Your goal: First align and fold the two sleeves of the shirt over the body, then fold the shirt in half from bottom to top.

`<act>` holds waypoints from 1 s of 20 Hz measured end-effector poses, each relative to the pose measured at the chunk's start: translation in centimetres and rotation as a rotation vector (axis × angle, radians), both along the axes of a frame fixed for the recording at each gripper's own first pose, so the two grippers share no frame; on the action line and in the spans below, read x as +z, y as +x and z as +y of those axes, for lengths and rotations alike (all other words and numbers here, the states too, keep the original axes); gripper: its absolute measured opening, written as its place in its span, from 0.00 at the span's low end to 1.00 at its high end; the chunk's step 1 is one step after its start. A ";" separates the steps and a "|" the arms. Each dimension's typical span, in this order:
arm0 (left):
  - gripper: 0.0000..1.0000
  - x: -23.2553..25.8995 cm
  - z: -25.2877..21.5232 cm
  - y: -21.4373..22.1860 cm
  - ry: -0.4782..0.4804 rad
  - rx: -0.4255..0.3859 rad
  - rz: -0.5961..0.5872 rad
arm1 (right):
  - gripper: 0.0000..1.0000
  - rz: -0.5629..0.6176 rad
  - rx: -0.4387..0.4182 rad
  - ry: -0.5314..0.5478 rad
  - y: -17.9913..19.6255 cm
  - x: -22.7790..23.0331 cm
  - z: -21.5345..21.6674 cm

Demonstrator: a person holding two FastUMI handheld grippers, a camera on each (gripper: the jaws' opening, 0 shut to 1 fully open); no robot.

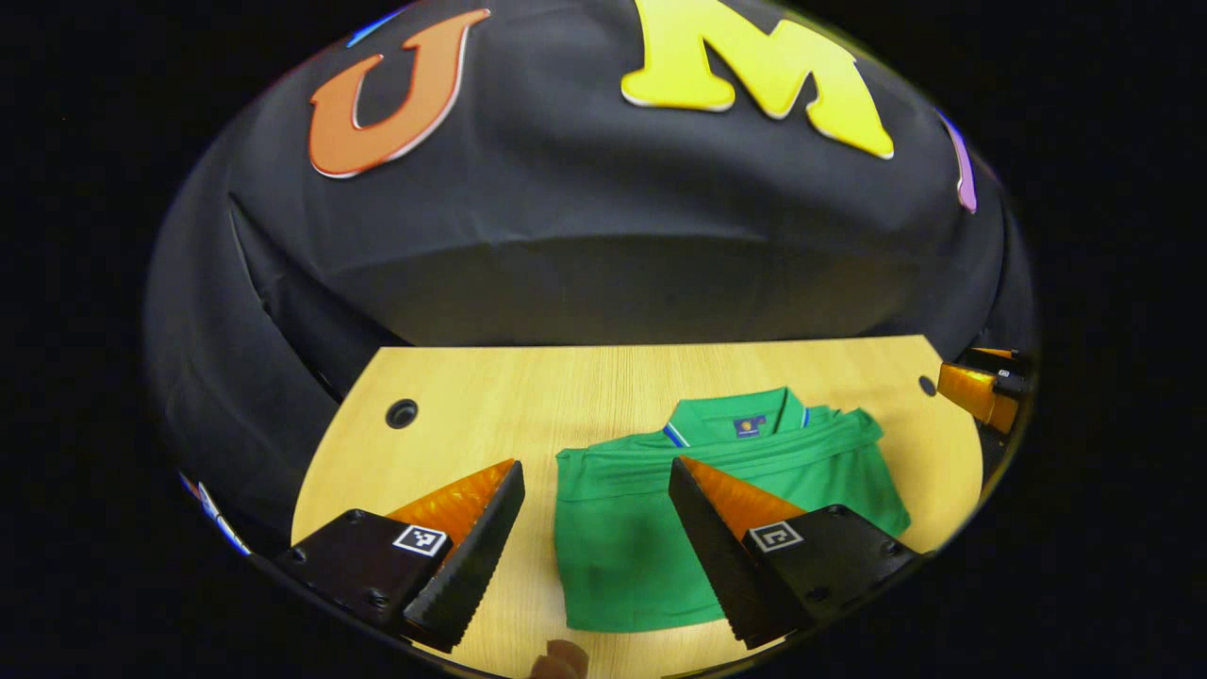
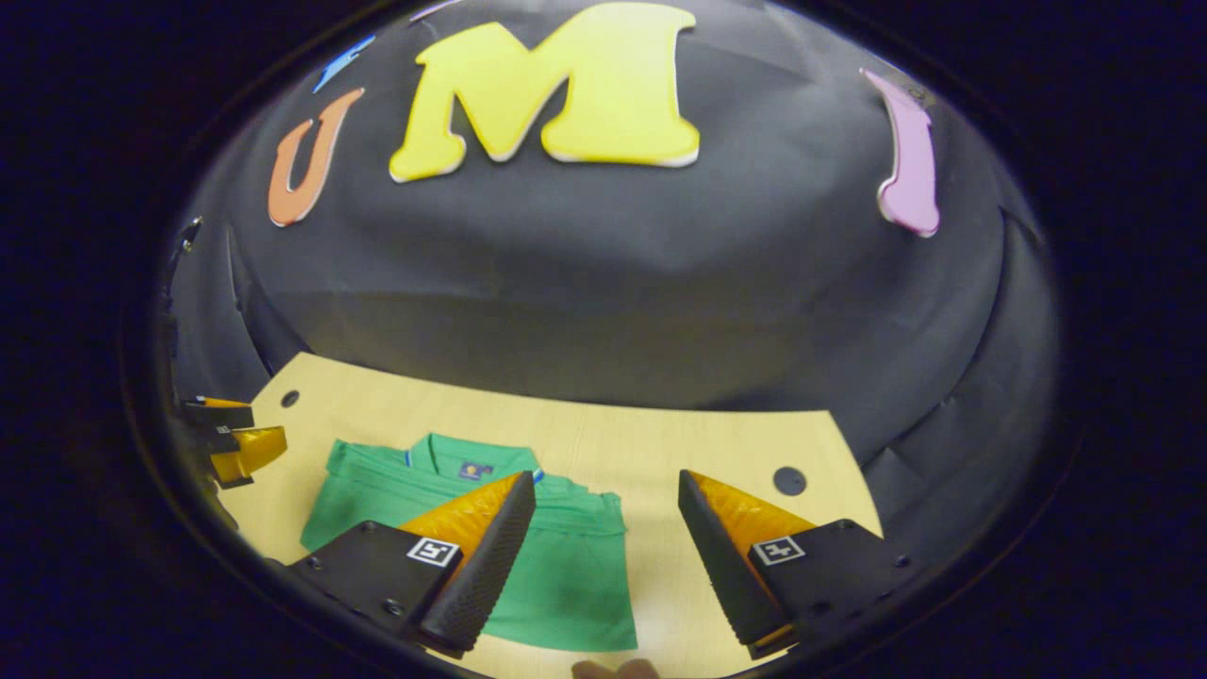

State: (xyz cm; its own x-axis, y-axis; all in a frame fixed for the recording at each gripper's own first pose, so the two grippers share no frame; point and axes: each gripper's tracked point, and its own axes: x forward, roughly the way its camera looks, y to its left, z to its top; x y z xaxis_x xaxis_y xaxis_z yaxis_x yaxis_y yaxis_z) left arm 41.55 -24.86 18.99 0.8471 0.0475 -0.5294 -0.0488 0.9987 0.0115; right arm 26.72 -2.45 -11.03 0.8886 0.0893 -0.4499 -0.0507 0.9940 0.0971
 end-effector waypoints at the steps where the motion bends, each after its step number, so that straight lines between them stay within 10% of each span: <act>1: 1.00 1.9 0.5 -1.4 0.003 0.009 -0.033 | 0.96 -0.031 0.000 0.008 -1.6 1.9 0.0; 10: 1.00 13.7 2.4 -13.7 0.040 0.042 -0.279 | 0.96 -0.302 -0.081 0.063 -16.4 14.9 -2.3; 20: 0.99 20.5 0.9 -24.1 0.006 0.018 -0.502 | 0.95 -0.409 -0.031 0.063 -27.9 16.9 0.2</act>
